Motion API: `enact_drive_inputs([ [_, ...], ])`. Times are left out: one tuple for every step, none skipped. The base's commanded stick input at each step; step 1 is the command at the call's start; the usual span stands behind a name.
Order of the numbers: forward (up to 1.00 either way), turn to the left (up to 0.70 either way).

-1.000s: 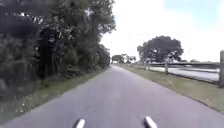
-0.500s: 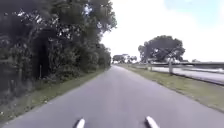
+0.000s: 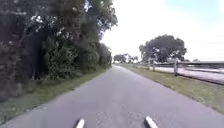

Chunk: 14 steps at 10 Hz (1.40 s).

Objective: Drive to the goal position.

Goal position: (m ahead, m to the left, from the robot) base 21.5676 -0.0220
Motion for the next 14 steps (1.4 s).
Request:
enact_drive_inputs([
  [0.7, 0.0],
  [0.7, 0.0],
  [0.7, 0.0],
  [0.7, 0.0],
  [0.7, 0.0],
  [0.7, 0.0],
  [0.7, 0.0],
  [0.7, 0.0],
  [0.7, 0.0],
  [0.7, 0.0],
  [0.7, 0.0],
  [0.7, 0.0],
  [0.7, 0.0],
  [0.7, 0.0],
])
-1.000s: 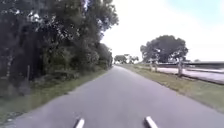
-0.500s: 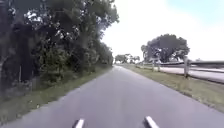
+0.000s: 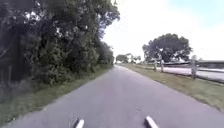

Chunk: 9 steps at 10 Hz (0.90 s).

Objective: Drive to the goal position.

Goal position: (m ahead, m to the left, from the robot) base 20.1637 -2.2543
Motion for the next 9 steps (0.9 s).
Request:
enact_drive_inputs([
  [0.7, 0.0],
  [0.7, 0.0],
  [0.7, 0.0],
  [0.7, 0.0],
  [0.7, 0.0],
  [0.7, 0.0],
  [0.7, 0.0],
  [0.7, 0.0],
  [0.7, 0.0],
])
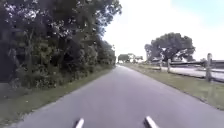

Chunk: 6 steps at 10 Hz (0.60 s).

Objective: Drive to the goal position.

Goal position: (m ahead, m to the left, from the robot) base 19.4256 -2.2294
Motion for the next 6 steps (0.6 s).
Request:
enact_drive_inputs([
  [0.7, 0.0],
  [0.7, 0.0],
  [0.7, 0.0],
  [0.7, 0.0],
  [0.7, 0.0],
  [0.7, 0.0],
])
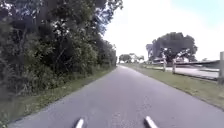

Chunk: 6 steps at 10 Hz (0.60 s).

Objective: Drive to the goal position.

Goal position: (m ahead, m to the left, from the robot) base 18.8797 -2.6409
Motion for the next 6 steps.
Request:
enact_drive_inputs([
  [0.7, 0.0],
  [0.7, 0.0],
  [0.7, 0.0],
  [0.7, 0.0],
  [0.7, 0.0],
  [0.7, 0.0],
])
